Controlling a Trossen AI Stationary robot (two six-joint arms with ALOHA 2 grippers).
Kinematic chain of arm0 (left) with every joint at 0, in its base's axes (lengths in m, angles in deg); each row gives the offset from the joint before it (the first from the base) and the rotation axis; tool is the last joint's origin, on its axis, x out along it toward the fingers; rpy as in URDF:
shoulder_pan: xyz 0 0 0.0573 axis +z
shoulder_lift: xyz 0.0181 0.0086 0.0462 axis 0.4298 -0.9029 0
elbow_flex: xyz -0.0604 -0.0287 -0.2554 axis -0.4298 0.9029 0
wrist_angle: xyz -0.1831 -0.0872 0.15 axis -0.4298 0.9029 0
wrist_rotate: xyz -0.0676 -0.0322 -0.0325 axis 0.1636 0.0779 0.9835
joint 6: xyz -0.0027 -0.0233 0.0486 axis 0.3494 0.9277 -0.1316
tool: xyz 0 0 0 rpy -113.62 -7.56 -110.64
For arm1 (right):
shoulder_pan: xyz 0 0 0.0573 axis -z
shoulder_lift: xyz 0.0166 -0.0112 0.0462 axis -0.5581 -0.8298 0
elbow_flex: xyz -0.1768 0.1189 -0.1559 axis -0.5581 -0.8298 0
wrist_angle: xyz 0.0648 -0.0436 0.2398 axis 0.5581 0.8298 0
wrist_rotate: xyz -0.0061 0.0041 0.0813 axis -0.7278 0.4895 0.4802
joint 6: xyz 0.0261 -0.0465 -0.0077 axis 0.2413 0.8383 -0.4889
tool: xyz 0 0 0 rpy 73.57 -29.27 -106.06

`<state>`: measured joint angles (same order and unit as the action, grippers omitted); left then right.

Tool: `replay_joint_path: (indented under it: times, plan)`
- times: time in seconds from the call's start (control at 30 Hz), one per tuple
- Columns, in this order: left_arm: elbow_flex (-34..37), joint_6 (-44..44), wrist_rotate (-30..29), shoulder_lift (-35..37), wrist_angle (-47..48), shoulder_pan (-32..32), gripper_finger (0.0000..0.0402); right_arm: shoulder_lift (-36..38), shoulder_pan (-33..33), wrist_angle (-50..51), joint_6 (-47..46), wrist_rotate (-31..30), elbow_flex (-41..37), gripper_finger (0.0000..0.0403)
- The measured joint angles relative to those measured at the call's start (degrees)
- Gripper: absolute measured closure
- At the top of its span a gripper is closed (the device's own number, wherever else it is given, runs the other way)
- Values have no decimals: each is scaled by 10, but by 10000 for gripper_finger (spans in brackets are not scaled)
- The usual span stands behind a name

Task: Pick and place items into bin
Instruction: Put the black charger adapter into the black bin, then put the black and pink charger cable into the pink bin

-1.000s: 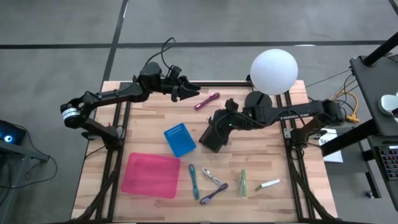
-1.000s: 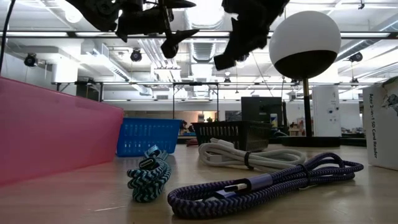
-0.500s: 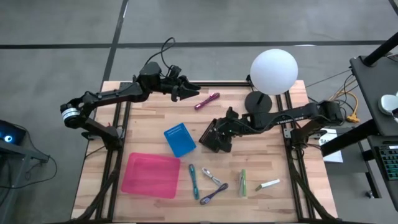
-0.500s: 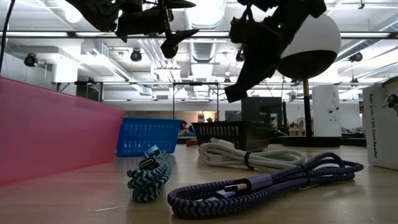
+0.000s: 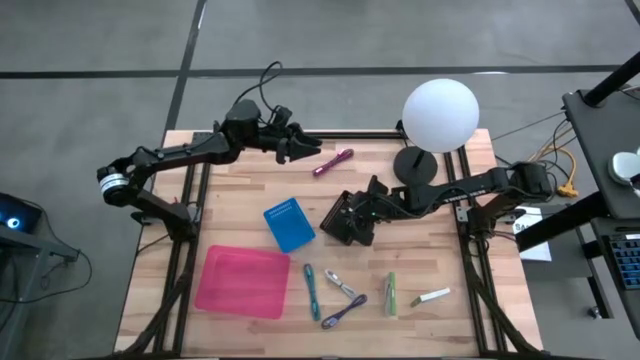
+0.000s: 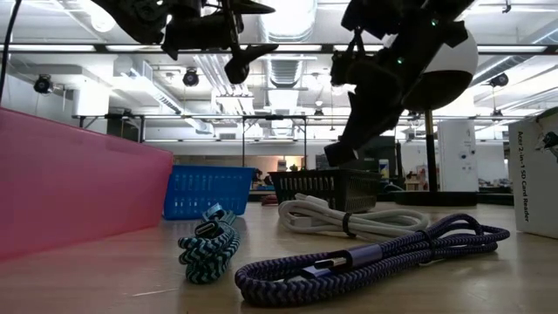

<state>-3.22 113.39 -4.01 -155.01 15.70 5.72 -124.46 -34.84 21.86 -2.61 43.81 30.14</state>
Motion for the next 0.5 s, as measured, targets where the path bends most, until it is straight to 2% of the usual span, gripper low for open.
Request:
replay_joint_path:
  times: [0.13,0.5]
  plan:
    - [0,0,0,0,5,0,114,0,1,-3,2,-14,0,256]
    - [0,0,0,0,7,0,113,0,1,-3,1,-29,0,207]
